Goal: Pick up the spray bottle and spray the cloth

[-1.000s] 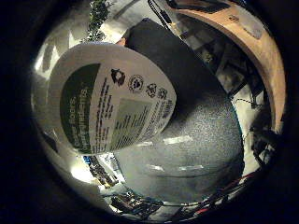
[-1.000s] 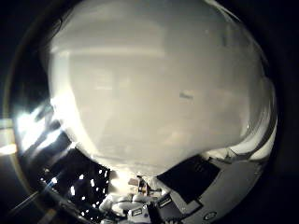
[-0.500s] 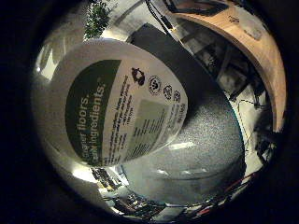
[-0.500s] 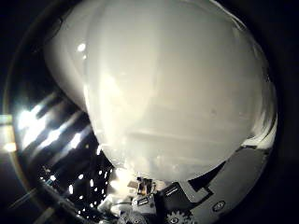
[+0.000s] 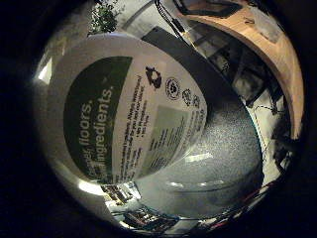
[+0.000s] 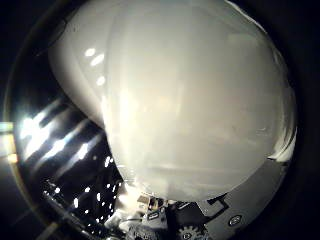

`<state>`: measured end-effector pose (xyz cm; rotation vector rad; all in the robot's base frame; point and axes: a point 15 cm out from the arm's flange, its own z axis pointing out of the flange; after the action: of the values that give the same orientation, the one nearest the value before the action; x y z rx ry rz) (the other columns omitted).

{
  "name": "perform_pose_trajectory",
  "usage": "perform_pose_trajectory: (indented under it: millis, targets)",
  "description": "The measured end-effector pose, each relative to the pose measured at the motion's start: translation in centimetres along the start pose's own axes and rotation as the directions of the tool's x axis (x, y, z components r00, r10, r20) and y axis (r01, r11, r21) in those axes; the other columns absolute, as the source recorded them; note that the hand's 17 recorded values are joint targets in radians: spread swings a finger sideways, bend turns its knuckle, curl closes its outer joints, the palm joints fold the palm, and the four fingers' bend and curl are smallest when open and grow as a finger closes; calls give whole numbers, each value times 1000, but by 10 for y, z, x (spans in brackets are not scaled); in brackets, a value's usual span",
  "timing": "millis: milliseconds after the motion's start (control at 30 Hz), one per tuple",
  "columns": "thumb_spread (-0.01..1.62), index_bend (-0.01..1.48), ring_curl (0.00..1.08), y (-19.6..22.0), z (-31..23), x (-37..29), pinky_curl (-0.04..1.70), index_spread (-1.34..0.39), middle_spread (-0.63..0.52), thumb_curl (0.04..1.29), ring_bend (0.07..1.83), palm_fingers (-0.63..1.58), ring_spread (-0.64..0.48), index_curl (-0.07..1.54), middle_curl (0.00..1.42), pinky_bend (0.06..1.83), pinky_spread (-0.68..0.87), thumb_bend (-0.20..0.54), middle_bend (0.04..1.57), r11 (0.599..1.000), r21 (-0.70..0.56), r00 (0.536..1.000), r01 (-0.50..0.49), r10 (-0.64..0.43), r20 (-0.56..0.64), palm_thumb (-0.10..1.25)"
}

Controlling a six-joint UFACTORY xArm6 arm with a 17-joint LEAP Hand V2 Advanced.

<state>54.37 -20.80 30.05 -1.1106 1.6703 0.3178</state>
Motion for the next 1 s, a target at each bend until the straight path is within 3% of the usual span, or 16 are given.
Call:
perform_pose_trajectory:
  millis: [333, 700, 1000]
  targets:
    - [1198, 741, 743, 4, 6, -29, 1169, -494, -241, 417, 1462, 744, -243, 1093, 996, 1131, -336, -12, 1169, 1000, -27, 999, -2, 3, 38, 955]
    - [1187, 725, 752, 32, 33, -135, 1215, -498, -237, 422, 1450, 755, -247, 1100, 985, 1099, -346, -13, 1164, 988, -156, 981, -8, 38, 188, 947]
    - [1187, 716, 760, 73, 49, -226, 1239, -502, -237, 427, 1440, 761, -249, 1105, 986, 1073, -357, -14, 1167, 949, -315, 945, -21, 121, 303, 934]
